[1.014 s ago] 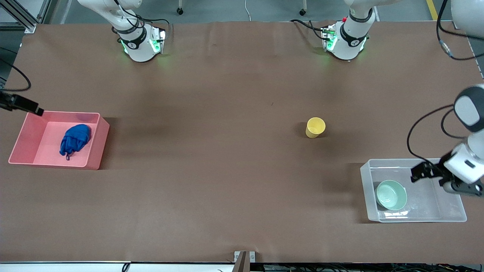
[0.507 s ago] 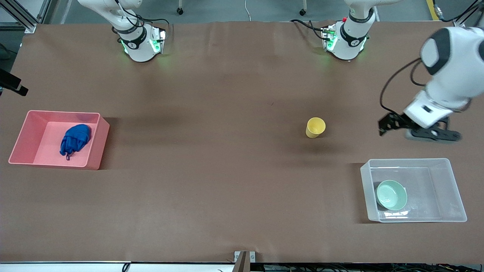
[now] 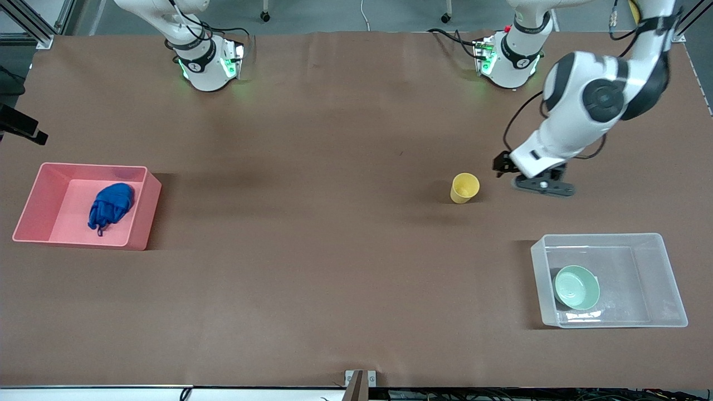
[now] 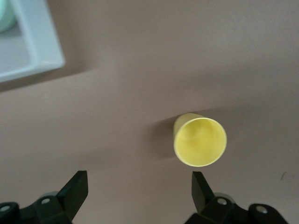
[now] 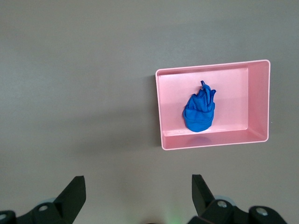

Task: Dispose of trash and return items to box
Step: 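Move the left gripper over to the yellow cup, then close the left gripper on the yellow cup, then carry the yellow cup with the left gripper into the clear box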

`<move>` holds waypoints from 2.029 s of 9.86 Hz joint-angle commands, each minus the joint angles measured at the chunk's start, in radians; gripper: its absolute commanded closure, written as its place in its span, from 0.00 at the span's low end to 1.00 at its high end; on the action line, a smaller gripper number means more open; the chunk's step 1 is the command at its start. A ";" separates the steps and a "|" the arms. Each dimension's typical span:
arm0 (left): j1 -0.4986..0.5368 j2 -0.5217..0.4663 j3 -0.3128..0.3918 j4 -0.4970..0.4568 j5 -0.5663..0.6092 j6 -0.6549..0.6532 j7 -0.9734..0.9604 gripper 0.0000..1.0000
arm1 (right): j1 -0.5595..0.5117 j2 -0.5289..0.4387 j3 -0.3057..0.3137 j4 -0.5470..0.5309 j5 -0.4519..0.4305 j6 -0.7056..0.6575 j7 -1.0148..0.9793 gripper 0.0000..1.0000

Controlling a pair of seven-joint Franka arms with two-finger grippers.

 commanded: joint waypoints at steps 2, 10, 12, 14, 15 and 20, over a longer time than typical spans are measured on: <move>-0.017 0.168 -0.054 -0.035 0.011 0.144 -0.062 0.03 | 0.000 -0.011 0.003 -0.011 -0.020 -0.001 -0.009 0.00; -0.009 0.297 -0.051 -0.083 0.114 0.322 -0.089 0.97 | 0.000 -0.013 0.003 -0.011 -0.018 -0.005 -0.003 0.00; -0.004 0.298 -0.051 -0.080 0.114 0.354 -0.089 1.00 | 0.001 -0.013 0.003 -0.011 -0.018 -0.005 -0.003 0.00; 0.028 0.275 -0.052 -0.045 0.116 0.348 -0.081 1.00 | 0.000 -0.013 0.003 -0.011 -0.018 -0.005 -0.003 0.00; 0.041 0.260 -0.052 -0.019 0.116 0.339 -0.070 1.00 | 0.000 -0.013 0.003 -0.011 -0.018 -0.003 -0.003 0.00; 0.193 0.349 -0.048 0.433 0.119 -0.032 0.133 1.00 | 0.000 -0.013 0.003 -0.011 -0.018 -0.004 -0.003 0.00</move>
